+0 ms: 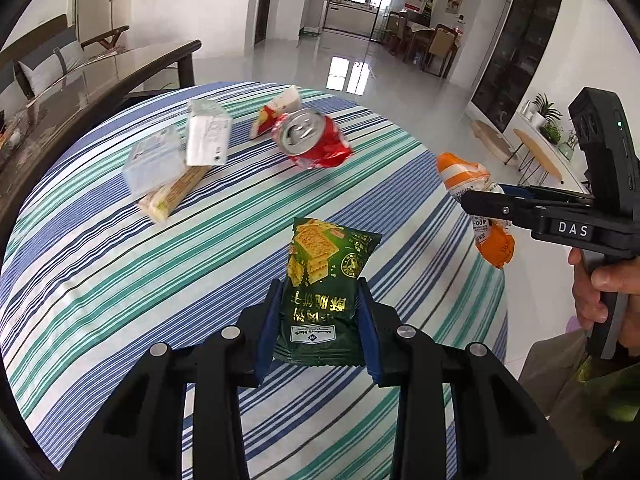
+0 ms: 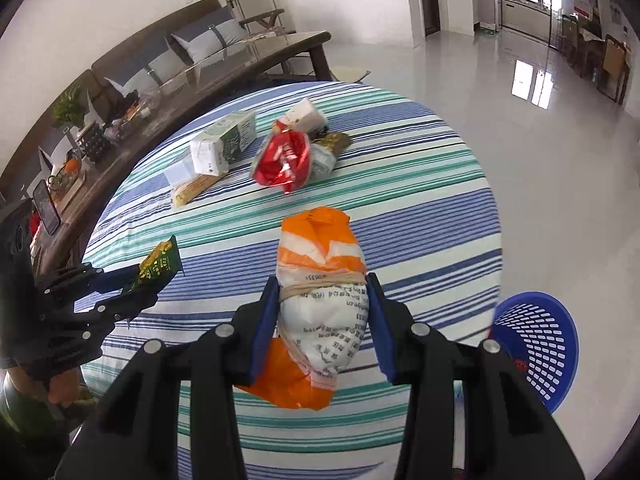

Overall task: Collect trash
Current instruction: 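Carry both items over the blue wastebasket and open both grippers to drop them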

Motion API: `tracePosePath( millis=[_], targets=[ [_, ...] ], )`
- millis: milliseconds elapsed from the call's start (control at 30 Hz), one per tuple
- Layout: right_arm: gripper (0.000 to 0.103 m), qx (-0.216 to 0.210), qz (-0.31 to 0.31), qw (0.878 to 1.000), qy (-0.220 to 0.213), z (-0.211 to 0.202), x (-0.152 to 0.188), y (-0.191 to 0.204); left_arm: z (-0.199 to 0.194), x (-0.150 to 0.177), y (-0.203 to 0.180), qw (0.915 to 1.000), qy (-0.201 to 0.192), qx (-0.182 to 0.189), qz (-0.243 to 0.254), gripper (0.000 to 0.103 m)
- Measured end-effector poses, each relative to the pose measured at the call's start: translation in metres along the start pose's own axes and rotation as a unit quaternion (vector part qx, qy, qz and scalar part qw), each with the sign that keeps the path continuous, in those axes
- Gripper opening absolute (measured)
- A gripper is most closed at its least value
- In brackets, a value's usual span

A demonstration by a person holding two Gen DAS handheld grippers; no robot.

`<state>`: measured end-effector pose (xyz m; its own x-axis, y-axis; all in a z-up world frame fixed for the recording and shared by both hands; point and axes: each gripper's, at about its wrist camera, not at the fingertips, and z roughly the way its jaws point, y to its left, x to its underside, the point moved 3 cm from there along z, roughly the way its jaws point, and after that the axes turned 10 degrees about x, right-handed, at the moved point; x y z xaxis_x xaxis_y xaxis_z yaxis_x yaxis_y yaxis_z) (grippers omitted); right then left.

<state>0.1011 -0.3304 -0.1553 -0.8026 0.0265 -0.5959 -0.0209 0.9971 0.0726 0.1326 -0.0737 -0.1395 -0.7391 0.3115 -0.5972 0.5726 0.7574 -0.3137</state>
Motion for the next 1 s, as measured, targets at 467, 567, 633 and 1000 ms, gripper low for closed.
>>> tracePosePath(
  millis=[467, 567, 633, 1000],
  targets=[
    [0.042, 0.127, 0.098, 0.987, -0.009, -0.029, 0.029, -0.185, 0.083, -0.062, -0.17, 0.99, 0.02, 0.117, 0.076, 0.035],
    [0.042, 0.152, 0.111, 0.982, -0.002, -0.022, 0.042, -0.217, 0.113, -0.067, -0.204, 0.9865, 0.033, 0.133, 0.09, 0.035],
    [0.042, 0.159, 0.122, 0.98, 0.005, -0.015, 0.05, -0.235, 0.136, -0.068, -0.224, 0.9843, 0.042, 0.139, 0.101, 0.035],
    [0.042, 0.144, 0.184, 0.972, 0.035, 0.013, 0.074, -0.3, 0.255, -0.065, -0.261, 0.9797, 0.097, 0.151, 0.089, 0.035]
  ],
)
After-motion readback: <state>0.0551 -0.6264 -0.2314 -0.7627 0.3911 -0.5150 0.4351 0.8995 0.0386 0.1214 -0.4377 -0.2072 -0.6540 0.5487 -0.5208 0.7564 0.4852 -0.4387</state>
